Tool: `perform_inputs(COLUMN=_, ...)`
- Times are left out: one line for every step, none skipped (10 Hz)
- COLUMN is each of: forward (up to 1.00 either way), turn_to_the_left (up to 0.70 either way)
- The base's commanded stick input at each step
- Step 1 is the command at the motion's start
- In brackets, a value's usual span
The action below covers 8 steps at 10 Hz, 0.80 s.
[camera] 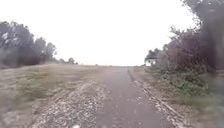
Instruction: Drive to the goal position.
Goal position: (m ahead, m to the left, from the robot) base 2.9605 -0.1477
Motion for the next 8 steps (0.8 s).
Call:
perform_inputs(forward=0.45, turn_to_the_left=0.00)
perform_inputs(forward=0.45, turn_to_the_left=0.00)
perform_inputs(forward=0.45, turn_to_the_left=0.00)
perform_inputs(forward=0.45, turn_to_the_left=0.00)
perform_inputs(forward=0.45, turn_to_the_left=0.00)
perform_inputs(forward=0.45, turn_to_the_left=0.00)
perform_inputs(forward=0.45, turn_to_the_left=0.00)
perform_inputs(forward=0.45, turn_to_the_left=0.00)
